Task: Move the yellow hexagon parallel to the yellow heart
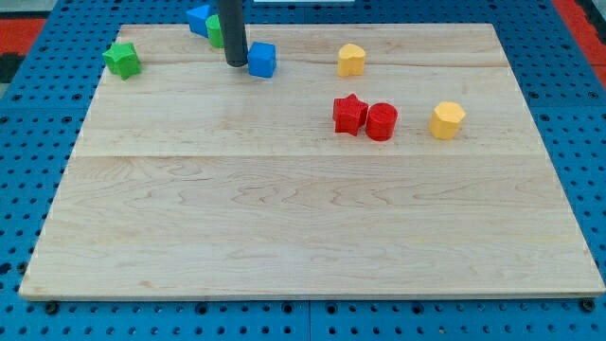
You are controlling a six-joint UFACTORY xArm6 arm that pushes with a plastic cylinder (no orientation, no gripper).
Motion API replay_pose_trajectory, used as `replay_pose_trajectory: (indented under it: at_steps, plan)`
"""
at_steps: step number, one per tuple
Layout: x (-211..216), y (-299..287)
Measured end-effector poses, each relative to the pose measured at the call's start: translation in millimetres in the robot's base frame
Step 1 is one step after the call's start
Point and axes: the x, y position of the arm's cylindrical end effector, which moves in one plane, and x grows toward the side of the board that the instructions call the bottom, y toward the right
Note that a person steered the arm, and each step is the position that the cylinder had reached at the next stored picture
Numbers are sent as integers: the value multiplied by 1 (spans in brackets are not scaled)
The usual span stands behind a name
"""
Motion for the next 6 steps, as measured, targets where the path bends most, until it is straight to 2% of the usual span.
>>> replay_pose_trajectory:
  at_steps: [1, 2, 3, 4, 5, 6]
  plan:
    - [97, -3]
    - [219, 28]
    - [212, 166]
    - [172, 248]
    - [133, 285]
    - [76, 287]
